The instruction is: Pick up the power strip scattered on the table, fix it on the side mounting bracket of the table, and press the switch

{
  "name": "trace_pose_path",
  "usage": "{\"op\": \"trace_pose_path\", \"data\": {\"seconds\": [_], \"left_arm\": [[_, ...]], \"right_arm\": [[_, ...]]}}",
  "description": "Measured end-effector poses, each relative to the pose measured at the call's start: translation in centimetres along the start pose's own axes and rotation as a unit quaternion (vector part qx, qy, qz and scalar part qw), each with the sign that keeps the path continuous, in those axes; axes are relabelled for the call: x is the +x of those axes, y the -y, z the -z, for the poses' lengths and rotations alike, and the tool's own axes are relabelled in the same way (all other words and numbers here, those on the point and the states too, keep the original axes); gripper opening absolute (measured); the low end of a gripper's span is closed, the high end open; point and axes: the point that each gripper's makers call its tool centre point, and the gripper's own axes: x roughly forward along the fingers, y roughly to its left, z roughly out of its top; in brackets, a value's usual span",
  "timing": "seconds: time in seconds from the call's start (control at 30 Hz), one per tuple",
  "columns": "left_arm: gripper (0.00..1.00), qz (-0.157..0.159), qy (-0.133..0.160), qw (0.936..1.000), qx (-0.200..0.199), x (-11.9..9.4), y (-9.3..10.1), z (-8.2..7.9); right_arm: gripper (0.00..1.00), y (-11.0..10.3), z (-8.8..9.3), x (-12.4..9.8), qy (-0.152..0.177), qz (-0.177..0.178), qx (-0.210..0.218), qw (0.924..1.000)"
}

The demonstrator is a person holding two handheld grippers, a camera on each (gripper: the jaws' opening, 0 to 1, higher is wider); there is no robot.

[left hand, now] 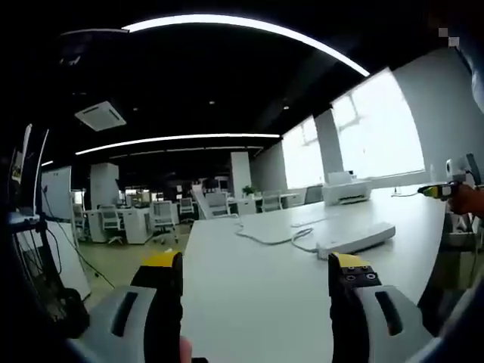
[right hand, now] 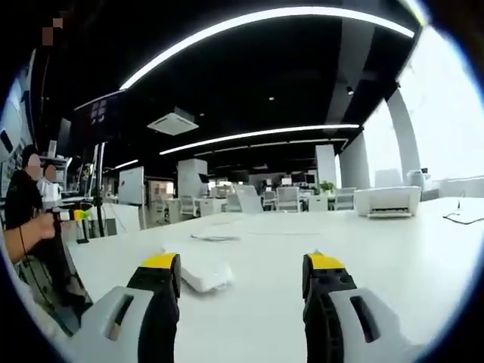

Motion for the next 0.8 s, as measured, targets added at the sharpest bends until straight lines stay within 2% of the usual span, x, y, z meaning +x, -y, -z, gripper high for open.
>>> {"op": "trace_pose_path", "data": {"seconds": [0.23,0.8], "left_arm": [[0.82,0.001,0.001,1.0000,0.002,0.1,0.0,-0.3],[0.82,0.003,-0.007,1.0000,0.002,0.5,0.3,0.2]], "right_arm": [[0.61,-0.7,0.0,0.5,-0.001,-0.012,-0.002,0.9999],[0.61,-1.3,0.0,1.6,-0.006,-0.032,-0.010,0.9994]]}}
